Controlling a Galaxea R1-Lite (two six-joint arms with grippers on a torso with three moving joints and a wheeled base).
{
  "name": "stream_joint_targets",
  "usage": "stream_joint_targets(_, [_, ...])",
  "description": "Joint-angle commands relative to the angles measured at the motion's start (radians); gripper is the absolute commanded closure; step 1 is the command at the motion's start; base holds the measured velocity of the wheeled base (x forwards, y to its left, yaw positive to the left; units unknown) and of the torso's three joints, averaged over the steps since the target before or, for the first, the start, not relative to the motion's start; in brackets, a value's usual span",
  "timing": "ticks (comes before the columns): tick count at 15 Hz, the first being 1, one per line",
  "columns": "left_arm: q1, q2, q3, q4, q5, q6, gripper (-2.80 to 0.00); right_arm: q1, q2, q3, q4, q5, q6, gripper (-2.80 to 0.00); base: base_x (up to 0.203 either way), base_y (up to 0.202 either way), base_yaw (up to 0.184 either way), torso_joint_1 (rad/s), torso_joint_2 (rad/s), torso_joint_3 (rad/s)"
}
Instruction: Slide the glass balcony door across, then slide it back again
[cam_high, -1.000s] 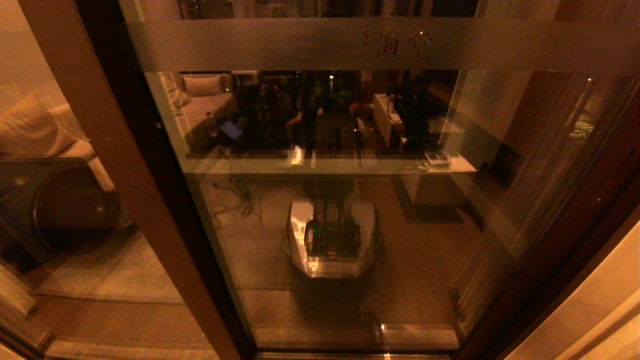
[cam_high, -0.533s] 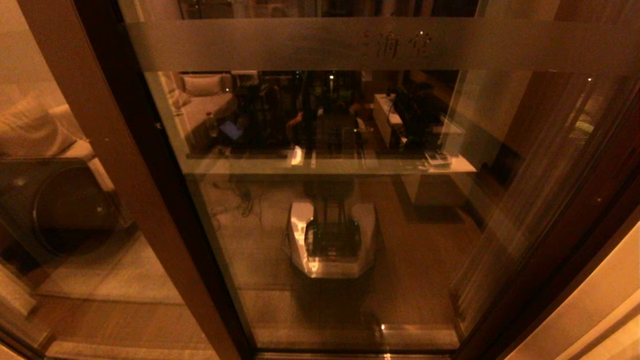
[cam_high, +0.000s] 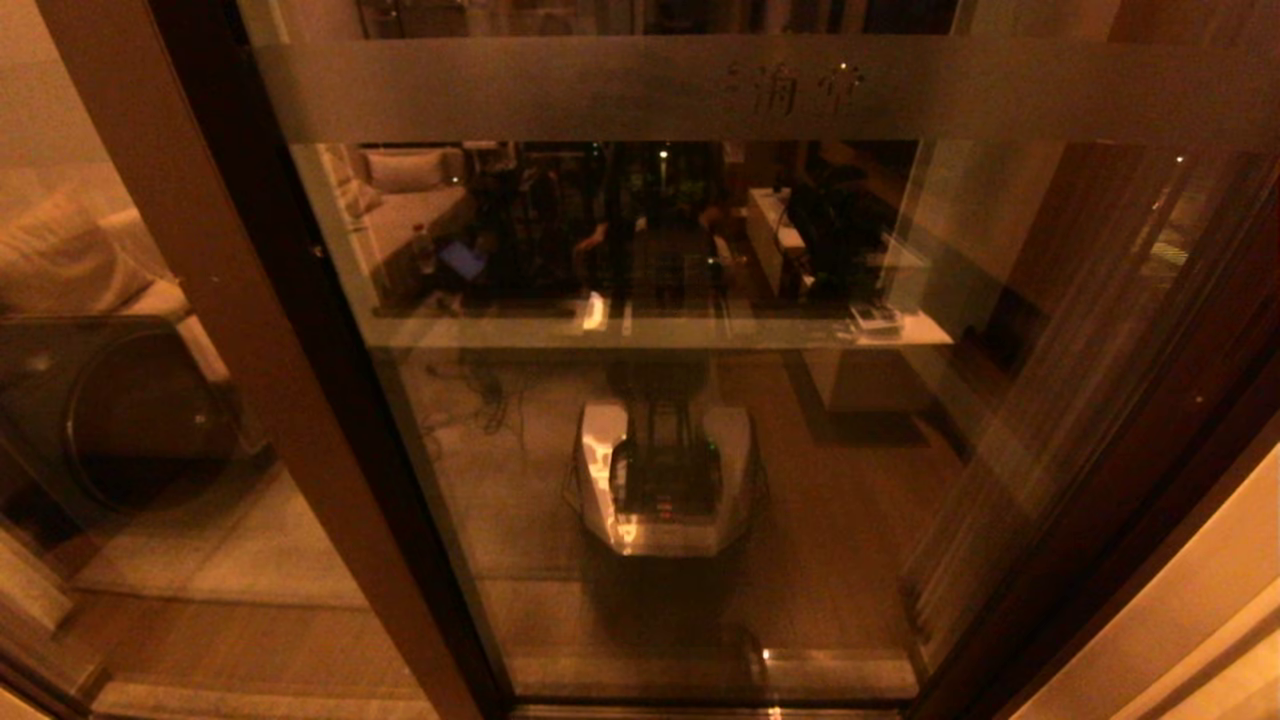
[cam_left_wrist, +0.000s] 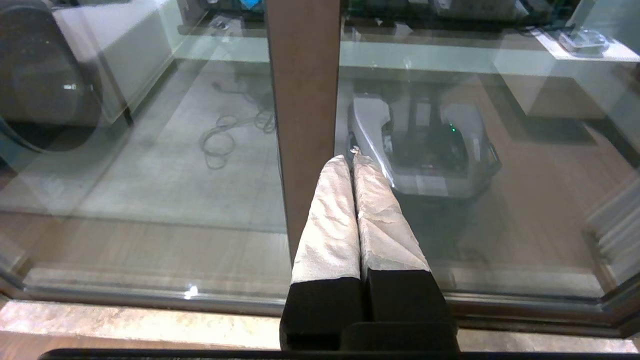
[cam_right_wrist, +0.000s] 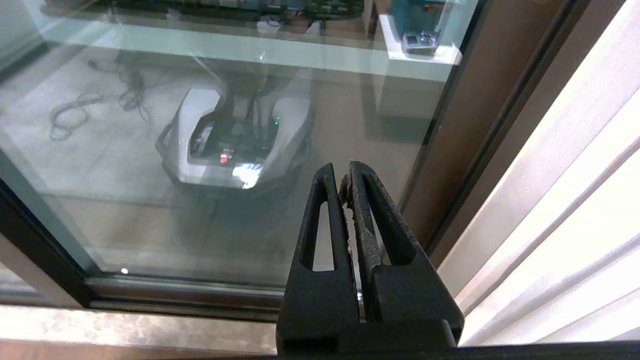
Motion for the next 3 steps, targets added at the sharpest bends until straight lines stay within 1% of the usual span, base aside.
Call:
stream_joint_targets(1, [0.0, 0.001, 0.0, 0.0, 0.0, -0.001, 0.0, 0.0, 0.0, 0.0, 0.001, -0.002, 0.018, 0.0, 0.0, 0.0, 0.0, 0.0, 0.0, 0.0])
stream_joint_targets(3, [0.0, 0.001, 0.0, 0.0, 0.0, -0.001, 0.0, 0.0, 0.0, 0.0, 0.001, -0.002, 0.019, 0.0, 0.0, 0.0, 0.0, 0.0, 0.0, 0.0])
